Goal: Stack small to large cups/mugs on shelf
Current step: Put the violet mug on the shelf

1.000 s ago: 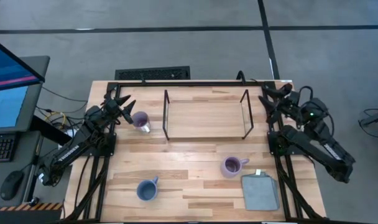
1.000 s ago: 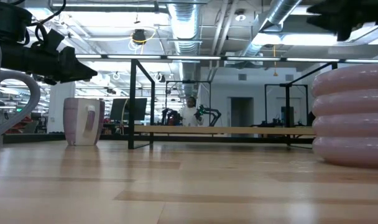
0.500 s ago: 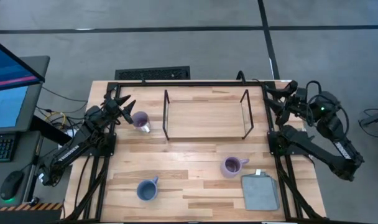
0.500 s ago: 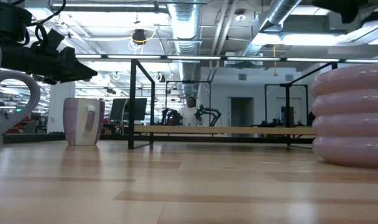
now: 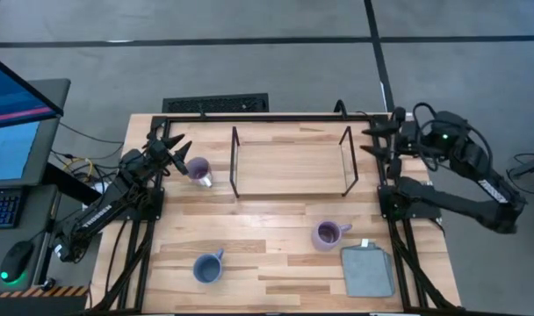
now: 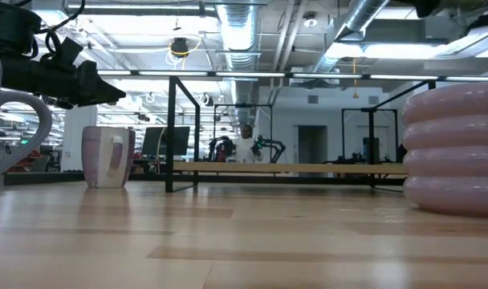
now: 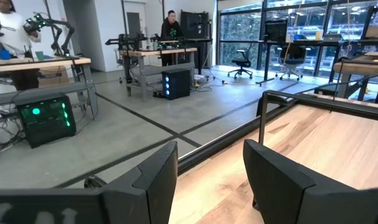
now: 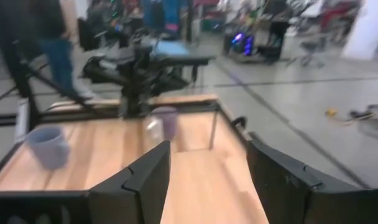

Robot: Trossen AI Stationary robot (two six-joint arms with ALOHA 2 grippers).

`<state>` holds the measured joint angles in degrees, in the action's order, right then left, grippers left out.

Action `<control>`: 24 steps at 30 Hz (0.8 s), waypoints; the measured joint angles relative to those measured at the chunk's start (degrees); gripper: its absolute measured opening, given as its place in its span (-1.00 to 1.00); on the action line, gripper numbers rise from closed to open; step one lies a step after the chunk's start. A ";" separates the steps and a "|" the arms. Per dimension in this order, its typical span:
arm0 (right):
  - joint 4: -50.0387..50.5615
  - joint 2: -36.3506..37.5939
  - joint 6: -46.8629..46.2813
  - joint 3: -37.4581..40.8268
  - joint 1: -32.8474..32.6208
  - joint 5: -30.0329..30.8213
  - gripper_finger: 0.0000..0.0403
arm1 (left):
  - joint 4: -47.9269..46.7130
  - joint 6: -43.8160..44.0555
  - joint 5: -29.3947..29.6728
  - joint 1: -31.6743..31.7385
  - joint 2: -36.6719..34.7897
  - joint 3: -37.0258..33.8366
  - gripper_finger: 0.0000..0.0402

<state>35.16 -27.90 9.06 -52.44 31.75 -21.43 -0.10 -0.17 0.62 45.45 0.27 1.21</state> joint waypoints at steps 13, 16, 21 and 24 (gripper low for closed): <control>4.33 -7.21 -6.43 -0.42 -15.57 0.33 0.17 | 0.00 0.33 0.00 0.02 -0.01 0.00 -0.12; 7.10 -8.58 -10.74 -0.42 -19.27 1.24 0.17 | 0.00 0.36 -0.01 0.00 -0.01 0.00 -0.12; 13.66 -11.36 -18.28 -0.42 -24.84 6.71 0.17 | -0.02 0.38 0.00 0.00 -0.01 0.00 -0.12; 14.75 -13.41 -20.25 -0.42 -27.75 8.33 0.17 | 0.00 0.38 0.00 0.00 0.01 0.00 -0.12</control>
<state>49.91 -41.31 -11.19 -52.86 4.00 -13.10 -0.10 0.21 0.62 45.45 0.27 1.21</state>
